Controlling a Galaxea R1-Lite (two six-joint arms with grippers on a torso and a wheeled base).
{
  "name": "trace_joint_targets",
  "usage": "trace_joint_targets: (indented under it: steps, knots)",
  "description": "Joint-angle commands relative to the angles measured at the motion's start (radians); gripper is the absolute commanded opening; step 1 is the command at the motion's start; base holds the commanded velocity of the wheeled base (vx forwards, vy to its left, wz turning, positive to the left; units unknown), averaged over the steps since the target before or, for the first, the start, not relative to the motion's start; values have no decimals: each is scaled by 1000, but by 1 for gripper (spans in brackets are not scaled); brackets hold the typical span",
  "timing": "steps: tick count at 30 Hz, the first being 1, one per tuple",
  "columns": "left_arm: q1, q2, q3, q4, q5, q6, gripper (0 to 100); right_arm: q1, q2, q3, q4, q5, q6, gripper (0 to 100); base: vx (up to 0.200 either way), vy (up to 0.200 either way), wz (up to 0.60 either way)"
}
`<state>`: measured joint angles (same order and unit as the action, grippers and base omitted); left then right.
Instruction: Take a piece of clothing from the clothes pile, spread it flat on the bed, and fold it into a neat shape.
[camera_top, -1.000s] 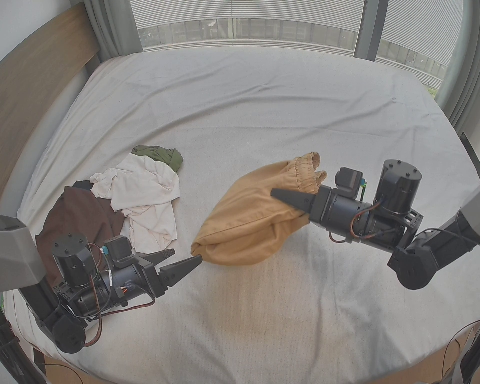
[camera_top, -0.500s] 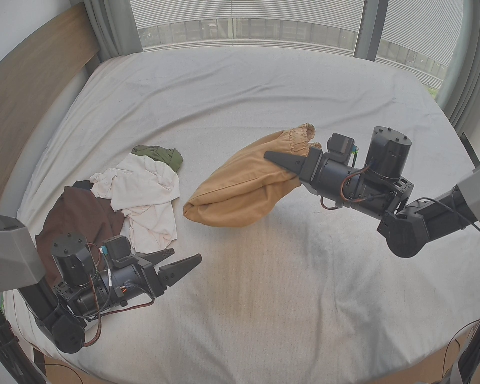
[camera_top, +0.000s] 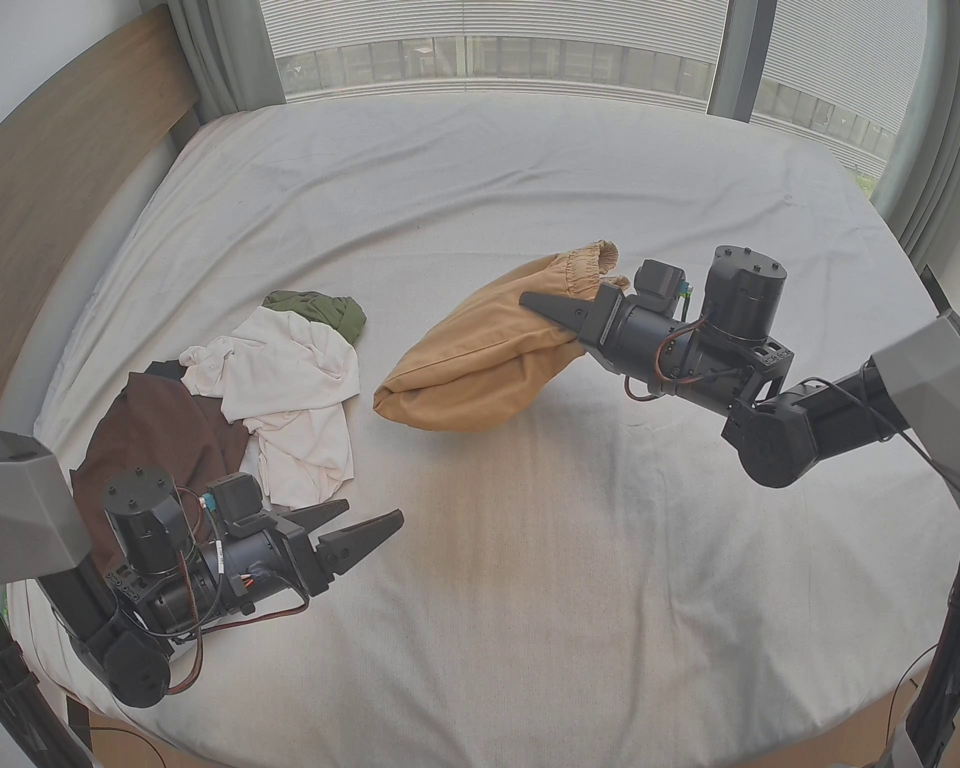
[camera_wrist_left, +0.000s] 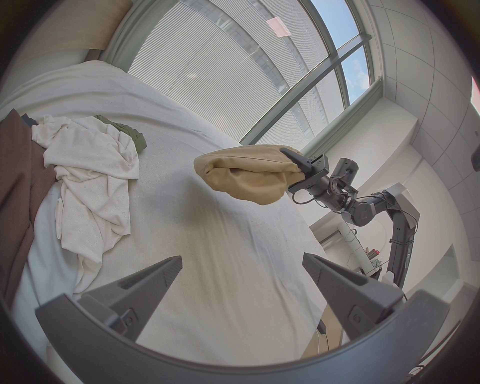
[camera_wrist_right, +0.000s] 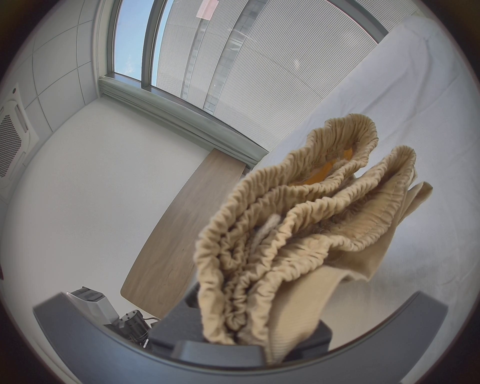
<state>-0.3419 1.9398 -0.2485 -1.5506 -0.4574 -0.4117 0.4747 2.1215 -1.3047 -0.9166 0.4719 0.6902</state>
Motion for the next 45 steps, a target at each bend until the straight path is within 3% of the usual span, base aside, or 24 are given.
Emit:
trace_joint_targets:
  steps: [1,10,22,28,32,45]
  knots:
    - [1,13,0,0,0,1,100,-4,54,-48,5,1,0,0,0,0,0]
    - [15,25,0,0,-6,1,100,-19,127,-255,117,11,0,0,0,0,0]
    - [15,31,2,0,-7,2,100,-79,264,-410,139,11,0,0,0,0,0]
    - [15,44,2,0,-6,2,100,-107,318,-384,137,13,-1,0,0,0,0]
    - [14,44,2,0,-6,2,100,-122,276,-272,137,19,-20,0,0,0,0]
    - [14,51,2,-2,-7,2,100,-151,230,-56,131,22,-146,0,0,0,0]
